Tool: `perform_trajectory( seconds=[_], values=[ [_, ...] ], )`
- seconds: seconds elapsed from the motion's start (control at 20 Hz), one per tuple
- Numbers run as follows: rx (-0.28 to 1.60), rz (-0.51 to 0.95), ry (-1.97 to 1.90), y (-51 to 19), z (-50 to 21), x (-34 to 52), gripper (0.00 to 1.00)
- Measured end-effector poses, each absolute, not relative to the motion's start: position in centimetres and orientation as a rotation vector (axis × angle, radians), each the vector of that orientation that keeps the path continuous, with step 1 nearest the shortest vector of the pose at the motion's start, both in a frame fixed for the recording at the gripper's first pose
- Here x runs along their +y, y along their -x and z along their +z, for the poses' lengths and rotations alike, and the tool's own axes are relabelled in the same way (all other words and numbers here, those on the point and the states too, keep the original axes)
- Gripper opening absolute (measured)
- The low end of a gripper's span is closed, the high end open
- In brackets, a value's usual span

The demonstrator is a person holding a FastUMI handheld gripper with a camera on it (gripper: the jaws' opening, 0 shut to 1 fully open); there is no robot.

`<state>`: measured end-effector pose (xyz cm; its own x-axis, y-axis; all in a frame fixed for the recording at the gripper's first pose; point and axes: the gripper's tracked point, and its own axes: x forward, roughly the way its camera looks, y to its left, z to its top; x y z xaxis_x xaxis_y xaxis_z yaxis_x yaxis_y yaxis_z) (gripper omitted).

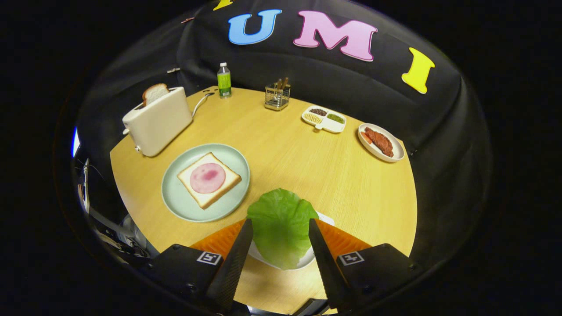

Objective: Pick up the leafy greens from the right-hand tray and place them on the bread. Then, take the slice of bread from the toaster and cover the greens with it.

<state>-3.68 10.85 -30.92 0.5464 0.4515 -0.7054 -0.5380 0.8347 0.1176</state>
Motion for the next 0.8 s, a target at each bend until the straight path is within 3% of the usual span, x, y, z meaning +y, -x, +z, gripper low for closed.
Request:
perform_trajectory(
  seconds=[0.4, 0.7, 0.8],
  values=[
    [0.966, 0.627, 0.132, 3.3, -38.4, 12.0, 0.71],
    [1.020, 0.636, 0.094, 3.8, -39.2, 12.1, 0.67],
    [1.016, 0.627, 0.087, 3.7, -39.2, 12.1, 0.39]
  ],
)
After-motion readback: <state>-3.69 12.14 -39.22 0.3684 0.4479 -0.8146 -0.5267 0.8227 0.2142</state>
